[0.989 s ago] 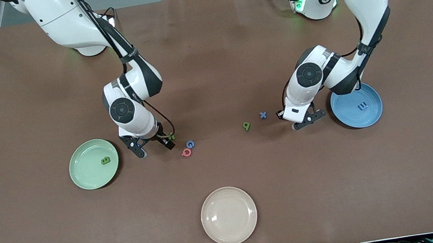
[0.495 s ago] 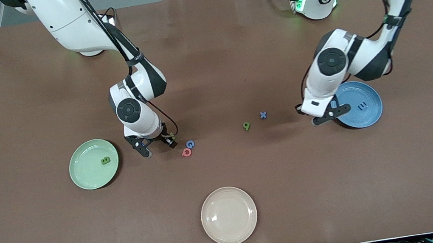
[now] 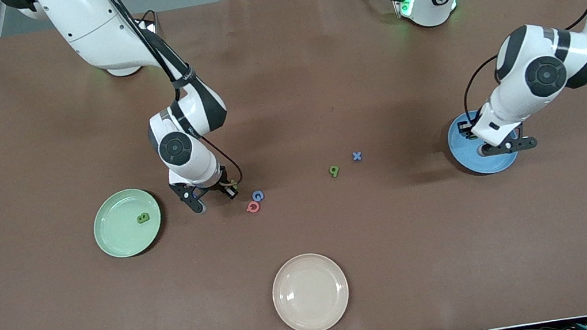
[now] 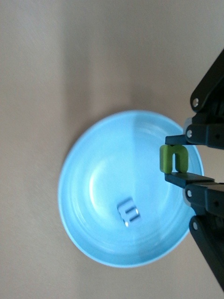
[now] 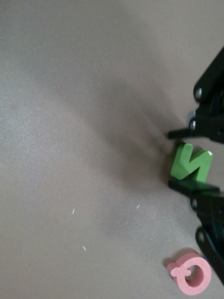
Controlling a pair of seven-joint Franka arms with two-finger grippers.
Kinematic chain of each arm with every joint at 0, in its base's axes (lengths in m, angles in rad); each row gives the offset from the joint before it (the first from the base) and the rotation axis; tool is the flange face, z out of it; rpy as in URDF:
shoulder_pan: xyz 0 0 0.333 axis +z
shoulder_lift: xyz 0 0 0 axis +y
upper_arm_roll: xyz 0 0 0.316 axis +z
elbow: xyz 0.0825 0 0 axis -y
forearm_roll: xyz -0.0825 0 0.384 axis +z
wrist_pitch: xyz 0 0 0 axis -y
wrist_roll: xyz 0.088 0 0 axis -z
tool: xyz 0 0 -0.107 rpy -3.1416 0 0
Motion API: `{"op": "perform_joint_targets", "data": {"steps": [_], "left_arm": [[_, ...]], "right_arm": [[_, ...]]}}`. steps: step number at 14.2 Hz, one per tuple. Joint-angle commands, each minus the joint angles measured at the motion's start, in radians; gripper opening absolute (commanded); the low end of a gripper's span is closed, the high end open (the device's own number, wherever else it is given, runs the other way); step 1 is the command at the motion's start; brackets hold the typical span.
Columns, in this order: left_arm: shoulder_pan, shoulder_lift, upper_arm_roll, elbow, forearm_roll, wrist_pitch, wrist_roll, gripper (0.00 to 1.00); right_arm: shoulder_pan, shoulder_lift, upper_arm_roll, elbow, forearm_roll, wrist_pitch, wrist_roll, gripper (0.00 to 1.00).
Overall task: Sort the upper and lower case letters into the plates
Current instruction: 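Release the n into the blue plate while the right gripper drops N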
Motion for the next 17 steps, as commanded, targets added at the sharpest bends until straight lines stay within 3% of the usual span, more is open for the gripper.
{"op": "perform_joint_targets", "data": {"steps": [1,2,7,13,17], "left_arm": [[0.078,-0.009,-0.02,-0.059,0.038,0.065,0.104,0.2],[0.102,-0.003,-0.019,-0.073,0.056,0.091,0.131,0.2],[0.154,0.104,0.012,-0.081,0.252,0.151,0.149,0.2],[0.153,0.173,0.058,-0.078,0.365,0.173,0.146,0.2],[0.153,0.175,0.059,-0.083,0.365,0.173,0.146,0.2]], "right_arm": [[0.004,-0.001,-0.01,-0.007,-0.008,-0.001,-0.001,0.03],[-0.005,-0.004,-0.013,0.002,-0.008,-0.015,-0.029,0.01],[-0.167,-0.07,-0.014,0.128,-0.008,-0.332,-0.26,0.01],[-0.431,-0.096,-0.014,0.116,-0.007,-0.372,-0.737,0.01],[-0.485,-0.088,-0.016,0.091,-0.008,-0.348,-0.837,0.01]]}}
